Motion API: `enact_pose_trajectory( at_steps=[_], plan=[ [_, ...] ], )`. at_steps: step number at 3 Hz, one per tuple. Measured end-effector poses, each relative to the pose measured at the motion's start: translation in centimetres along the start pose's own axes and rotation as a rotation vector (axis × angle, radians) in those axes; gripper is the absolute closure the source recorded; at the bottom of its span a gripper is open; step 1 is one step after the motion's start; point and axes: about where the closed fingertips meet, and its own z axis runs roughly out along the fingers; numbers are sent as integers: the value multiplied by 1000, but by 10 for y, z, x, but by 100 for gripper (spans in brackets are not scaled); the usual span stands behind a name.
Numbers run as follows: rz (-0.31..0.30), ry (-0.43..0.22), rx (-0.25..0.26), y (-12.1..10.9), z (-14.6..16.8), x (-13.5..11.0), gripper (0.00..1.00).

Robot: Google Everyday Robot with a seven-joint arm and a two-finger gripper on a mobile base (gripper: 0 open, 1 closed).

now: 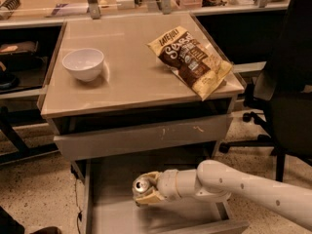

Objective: Pick 7up can from middle drawer and place on counter

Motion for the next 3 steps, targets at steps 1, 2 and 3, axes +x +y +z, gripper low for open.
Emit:
enact_pose_trajectory(
  at_steps=[1, 2, 3],
  plan=[
    [-23, 52, 51, -2, -40, -29, 100],
    [-23, 52, 51, -2, -40, -29, 100],
    [-28, 36, 67, -2, -60, -55, 100]
  ],
)
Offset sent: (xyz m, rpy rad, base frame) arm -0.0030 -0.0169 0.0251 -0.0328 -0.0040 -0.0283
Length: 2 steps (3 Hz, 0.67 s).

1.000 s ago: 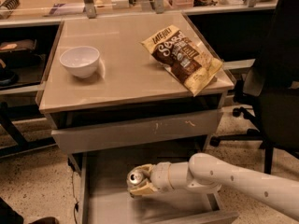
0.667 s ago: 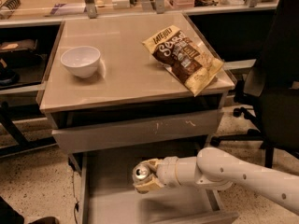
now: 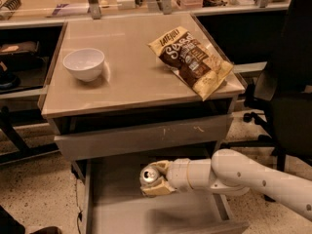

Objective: Pick 7up can from middle drawer and place on counter

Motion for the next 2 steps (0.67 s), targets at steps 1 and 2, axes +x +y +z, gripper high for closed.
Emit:
enact_pose_trajectory(
  at_steps=[1, 2],
  plan=[
    [-20, -35, 20, -9, -27, -35, 100],
    [-62, -34, 41, -20, -56, -76, 100]
  ],
)
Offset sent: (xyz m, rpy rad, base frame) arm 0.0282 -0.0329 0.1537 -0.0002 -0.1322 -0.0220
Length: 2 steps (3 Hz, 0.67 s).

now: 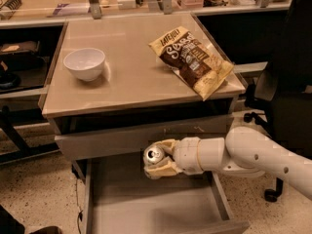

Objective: Pick 7up can from middle drawer and place on counter

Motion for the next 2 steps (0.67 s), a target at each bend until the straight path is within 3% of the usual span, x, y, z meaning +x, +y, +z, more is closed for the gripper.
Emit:
enact_pose_trajectory(
  at_steps=[1, 2],
  plan=[
    [-1, 0, -1, 0, 0, 0, 100],
    [-61, 1, 29, -6, -20, -36, 100]
  ],
)
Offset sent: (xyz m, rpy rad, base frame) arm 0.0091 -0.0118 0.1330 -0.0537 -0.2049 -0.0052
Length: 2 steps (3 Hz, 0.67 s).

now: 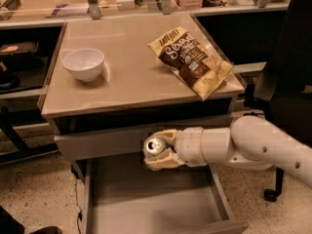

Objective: Pick 7up can from middle drawer and place on counter

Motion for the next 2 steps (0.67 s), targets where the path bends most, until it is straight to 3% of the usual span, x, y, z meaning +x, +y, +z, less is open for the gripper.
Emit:
enact_pose_trajectory(
  at_steps=[2],
  plan=[
    [-160, 54, 58, -37, -38, -113, 100]
  ],
)
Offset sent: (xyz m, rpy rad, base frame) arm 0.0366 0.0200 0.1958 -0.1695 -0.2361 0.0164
